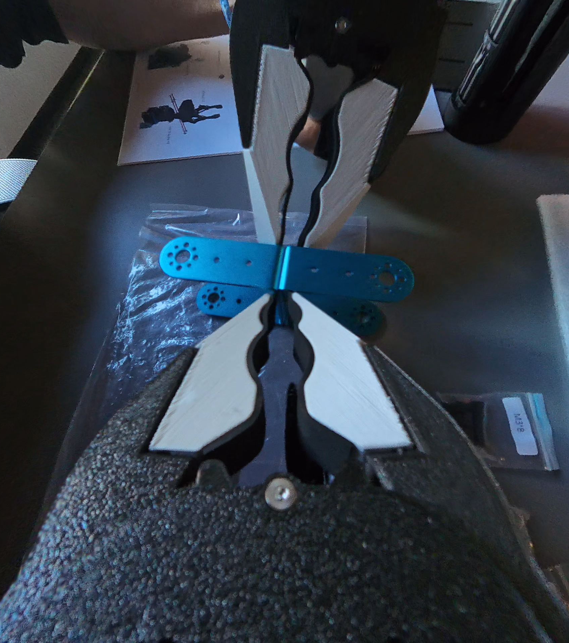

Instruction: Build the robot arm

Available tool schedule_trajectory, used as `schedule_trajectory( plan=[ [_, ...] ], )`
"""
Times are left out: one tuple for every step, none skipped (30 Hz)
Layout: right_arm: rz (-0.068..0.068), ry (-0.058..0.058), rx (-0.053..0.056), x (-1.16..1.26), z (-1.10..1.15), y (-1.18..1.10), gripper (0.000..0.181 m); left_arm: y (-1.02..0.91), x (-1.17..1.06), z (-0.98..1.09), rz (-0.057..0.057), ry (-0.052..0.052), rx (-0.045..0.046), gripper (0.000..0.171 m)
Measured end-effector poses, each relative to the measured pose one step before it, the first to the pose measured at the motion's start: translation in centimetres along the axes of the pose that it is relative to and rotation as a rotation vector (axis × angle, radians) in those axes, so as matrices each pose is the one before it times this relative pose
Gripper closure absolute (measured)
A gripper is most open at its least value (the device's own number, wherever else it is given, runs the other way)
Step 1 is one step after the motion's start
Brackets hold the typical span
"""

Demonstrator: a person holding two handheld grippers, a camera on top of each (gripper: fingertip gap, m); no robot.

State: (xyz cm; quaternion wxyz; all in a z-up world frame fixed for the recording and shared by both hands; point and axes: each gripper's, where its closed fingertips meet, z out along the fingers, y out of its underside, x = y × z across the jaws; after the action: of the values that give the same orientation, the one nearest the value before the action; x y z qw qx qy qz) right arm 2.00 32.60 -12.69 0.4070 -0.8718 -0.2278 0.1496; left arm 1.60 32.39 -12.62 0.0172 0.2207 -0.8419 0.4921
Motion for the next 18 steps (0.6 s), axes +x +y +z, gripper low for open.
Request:
schedule_trajectory(
  plan=[
    [-0.0109,0.0047,0.0061,0.036,-0.015,-0.107,0.177,-0.083,-0.018,-0.105,0.0117,-0.0157,0.00248,0.166],
    [-0.0058,-0.0043,0.0037,-0.033,-0.055,-0.140,0.177,-0.157,0.008,-0.129,0.0053,-0.0160,0.00586,0.167],
    [0.0007,-0.0100,0.0042,-0.033,-0.105,-0.217,0.177,-0.196,0.029,-0.151,-0.0052,-0.0180,0.01033,0.168],
    [0.0083,-0.0192,0.0018,-0.088,-0.085,-0.215,0.177,-0.162,0.115,-0.137,-0.0139,-0.0169,0.00730,0.168],
    [0.0042,-0.0194,-0.0055,-0.058,-0.053,-0.170,0.177,-0.094,0.090,-0.105,-0.0220,-0.0261,0.00333,0.168],
    [-0.0094,-0.0141,-0.0111,0.000,0.001,-0.129,0.177,-0.025,0.065,-0.113,-0.0216,-0.0393,-0.00006,0.168],
    [-0.0190,-0.0232,-0.0099,-0.187,0.102,-0.153,0.177,0.076,0.231,-0.154,-0.0068,-0.0400,-0.00330,0.169],
    [-0.0266,-0.0235,-0.0138,-0.184,0.170,-0.146,0.177,0.123,0.197,-0.175,-0.0066,-0.0524,-0.00495,0.168],
    [-0.0335,-0.0177,-0.0125,-0.049,0.193,-0.184,0.178,0.149,0.077,-0.231,-0.0061,-0.0665,-0.00371,0.169],
    [-0.0278,-0.0192,-0.0072,0.009,0.242,-0.232,0.178,0.160,0.008,-0.282,-0.0093,-0.0713,-0.00130,0.169],
    [-0.0196,-0.0166,-0.0079,0.147,0.263,-0.196,0.178,0.196,-0.146,-0.244,-0.0301,-0.0766,0.00032,0.169],
    [-0.0099,-0.0114,-0.0076,0.261,0.252,-0.189,0.178,0.181,-0.220,-0.250,-0.0466,-0.0793,0.00513,0.169],
    [-0.0042,-0.0171,-0.0059,0.125,0.218,-0.202,0.177,0.124,-0.065,-0.269,-0.0438,-0.0678,0.01286,0.169],
    [-0.0031,-0.0211,-0.0036,-0.032,0.124,-0.255,0.176,0.043,0.085,-0.269,-0.0224,-0.0598,0.01718,0.169],
    [-0.0061,-0.0066,0.0013,0.074,0.018,-0.268,0.174,-0.025,-0.045,-0.266,-0.0083,-0.0731,0.01659,0.169],
    [-0.0073,0.0085,0.0010,0.221,-0.071,-0.153,0.172,-0.064,-0.146,-0.308,-0.0097,-0.0783,0.00838,0.169],
    [-0.0066,0.0164,-0.0152,0.260,-0.206,0.176,0.170,-0.296,-0.211,-0.373,-0.0219,-0.0805,0.01871,0.169],
    [-0.0041,0.0311,-0.0211,0.408,-0.373,0.370,0.164,-0.382,-0.084,-0.337,-0.0300,-0.0667,0.02327,0.169]
  ],
)
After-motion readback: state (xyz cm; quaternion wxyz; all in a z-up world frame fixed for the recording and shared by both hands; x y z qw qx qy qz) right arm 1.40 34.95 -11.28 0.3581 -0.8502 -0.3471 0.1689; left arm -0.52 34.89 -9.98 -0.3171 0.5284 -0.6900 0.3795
